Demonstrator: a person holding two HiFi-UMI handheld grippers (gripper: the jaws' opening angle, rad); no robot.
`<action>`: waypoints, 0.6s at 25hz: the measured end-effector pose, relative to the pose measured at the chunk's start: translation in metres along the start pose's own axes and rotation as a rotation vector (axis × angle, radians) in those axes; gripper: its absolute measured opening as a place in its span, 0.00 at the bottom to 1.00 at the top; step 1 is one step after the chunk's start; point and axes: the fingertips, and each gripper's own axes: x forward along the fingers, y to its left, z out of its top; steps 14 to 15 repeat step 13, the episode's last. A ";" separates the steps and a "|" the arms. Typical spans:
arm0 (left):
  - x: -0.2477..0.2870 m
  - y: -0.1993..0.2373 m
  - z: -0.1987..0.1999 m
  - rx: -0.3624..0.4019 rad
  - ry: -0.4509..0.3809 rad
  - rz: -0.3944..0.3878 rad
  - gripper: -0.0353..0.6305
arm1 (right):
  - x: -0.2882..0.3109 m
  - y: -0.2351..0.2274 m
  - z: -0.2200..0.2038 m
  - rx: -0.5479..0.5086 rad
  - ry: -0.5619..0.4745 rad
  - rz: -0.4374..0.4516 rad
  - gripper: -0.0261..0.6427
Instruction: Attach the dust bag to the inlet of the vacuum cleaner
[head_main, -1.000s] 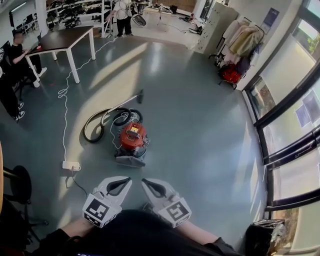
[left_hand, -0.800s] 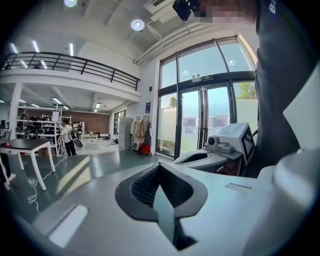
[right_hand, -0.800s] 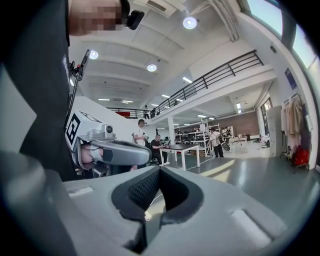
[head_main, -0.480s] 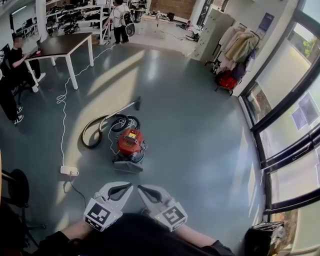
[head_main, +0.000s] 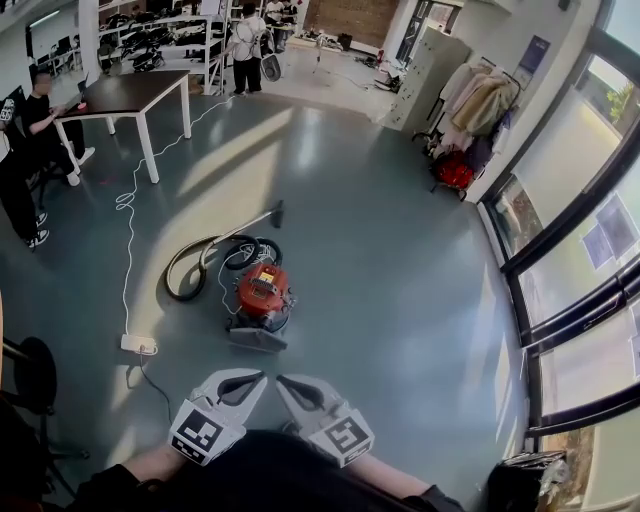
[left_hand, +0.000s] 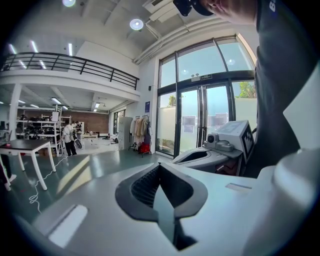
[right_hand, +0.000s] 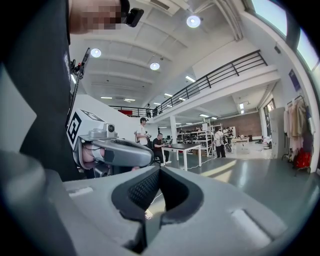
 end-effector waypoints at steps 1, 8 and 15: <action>0.000 0.000 -0.001 -0.001 0.001 0.001 0.07 | 0.000 0.000 -0.003 0.004 0.003 0.000 0.03; -0.004 0.003 -0.003 -0.003 0.004 0.007 0.07 | 0.002 0.000 -0.004 0.007 0.003 -0.001 0.03; -0.005 0.004 -0.004 -0.004 0.006 0.008 0.07 | 0.002 0.000 -0.011 0.006 0.015 0.000 0.03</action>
